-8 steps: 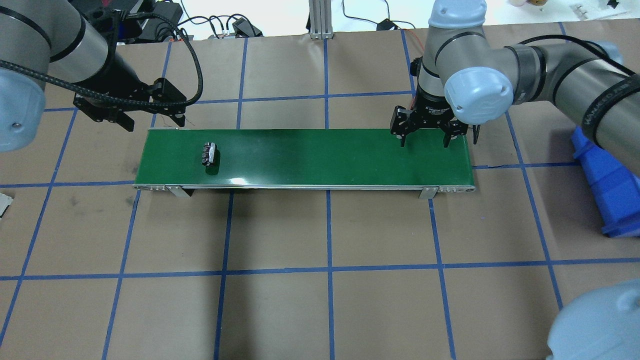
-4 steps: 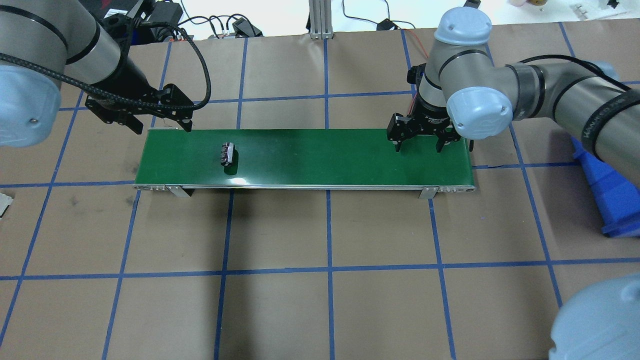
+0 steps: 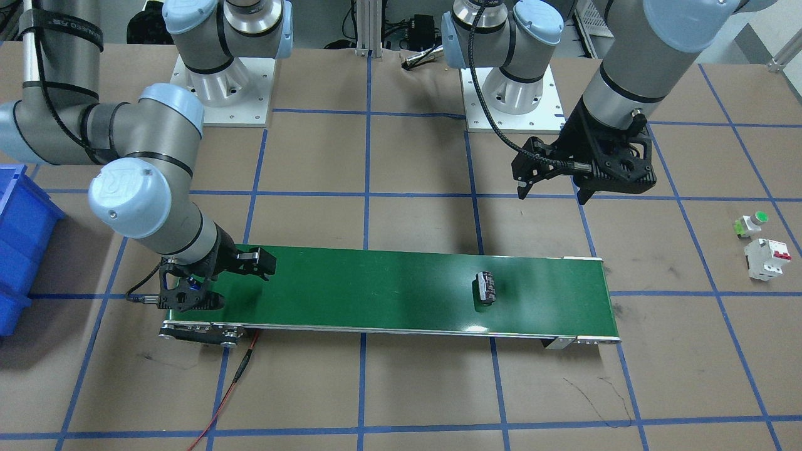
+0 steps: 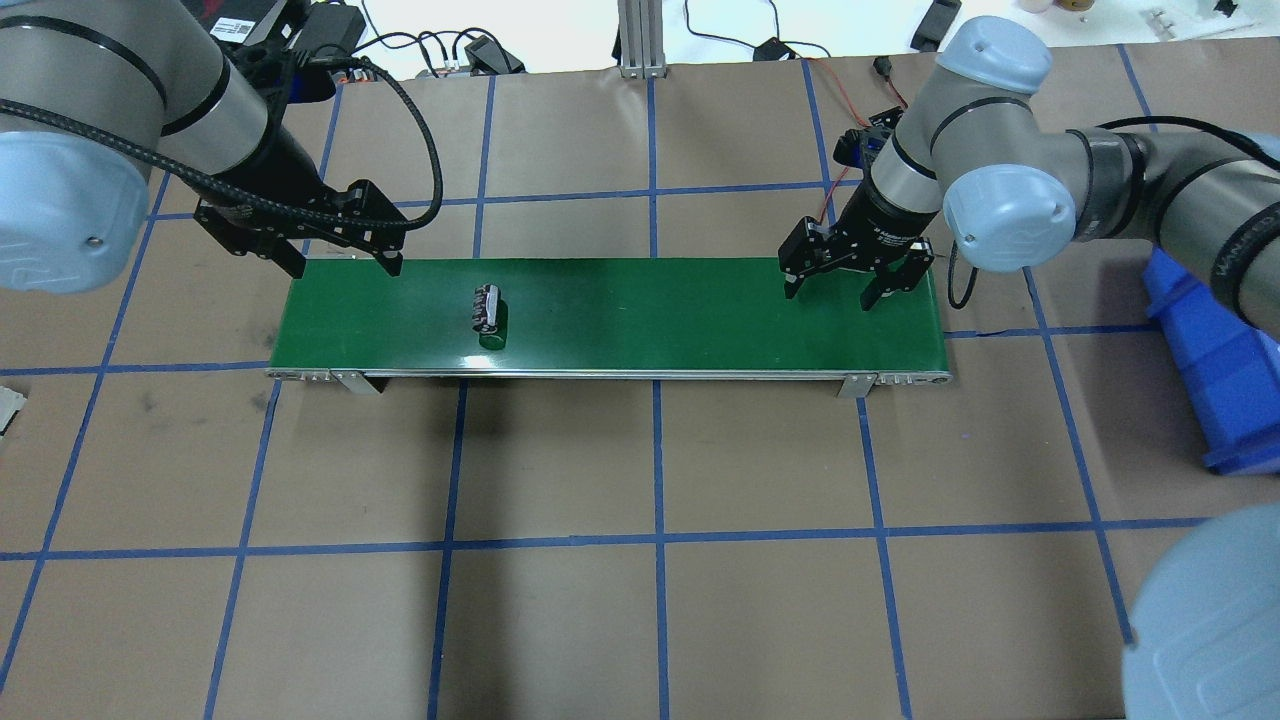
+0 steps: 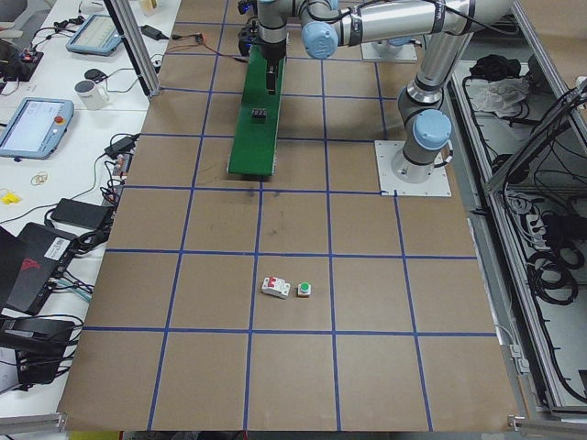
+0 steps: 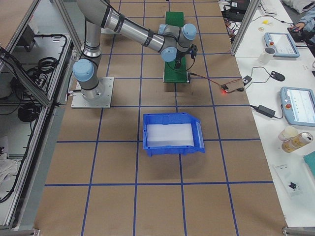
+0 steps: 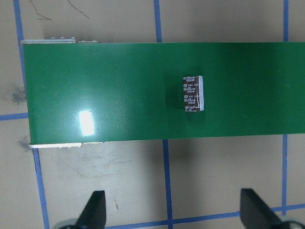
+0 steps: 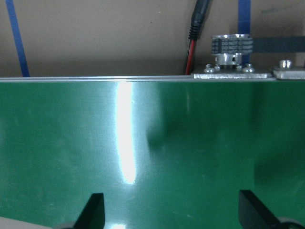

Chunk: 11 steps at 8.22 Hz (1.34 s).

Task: Move capacitor from left to right
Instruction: 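Hold the left gripper above the belt while the right gripper waits downstream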

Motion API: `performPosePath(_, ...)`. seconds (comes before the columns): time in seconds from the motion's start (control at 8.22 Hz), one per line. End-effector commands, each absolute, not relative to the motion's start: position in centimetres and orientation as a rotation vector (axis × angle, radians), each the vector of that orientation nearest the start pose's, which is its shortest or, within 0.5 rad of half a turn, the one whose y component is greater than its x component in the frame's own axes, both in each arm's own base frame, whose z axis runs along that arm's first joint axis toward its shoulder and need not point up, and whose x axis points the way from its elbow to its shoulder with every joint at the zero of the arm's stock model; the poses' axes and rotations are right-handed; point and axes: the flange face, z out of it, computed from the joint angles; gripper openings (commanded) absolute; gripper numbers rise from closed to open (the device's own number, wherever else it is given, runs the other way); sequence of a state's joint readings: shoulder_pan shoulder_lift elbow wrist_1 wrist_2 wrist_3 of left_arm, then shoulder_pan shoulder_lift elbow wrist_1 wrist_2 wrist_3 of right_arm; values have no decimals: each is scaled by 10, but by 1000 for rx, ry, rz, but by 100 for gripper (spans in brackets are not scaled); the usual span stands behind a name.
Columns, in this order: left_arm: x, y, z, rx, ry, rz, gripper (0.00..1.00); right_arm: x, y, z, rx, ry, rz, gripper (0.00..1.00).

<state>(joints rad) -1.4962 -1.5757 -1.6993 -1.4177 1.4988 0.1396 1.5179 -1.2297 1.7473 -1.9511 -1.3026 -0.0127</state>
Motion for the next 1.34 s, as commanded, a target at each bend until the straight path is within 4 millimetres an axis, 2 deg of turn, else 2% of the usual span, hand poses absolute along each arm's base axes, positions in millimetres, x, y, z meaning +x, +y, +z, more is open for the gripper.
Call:
performPosePath(0.0, -111, -499, 435, 129, 3207, -28, 100, 127, -577, 257, 70, 2837, 191, 100)
performPosePath(1.22, -113, -496, 436, 138, 3206, -28, 100, 125, -577, 255, 69, 2868, 190, 100)
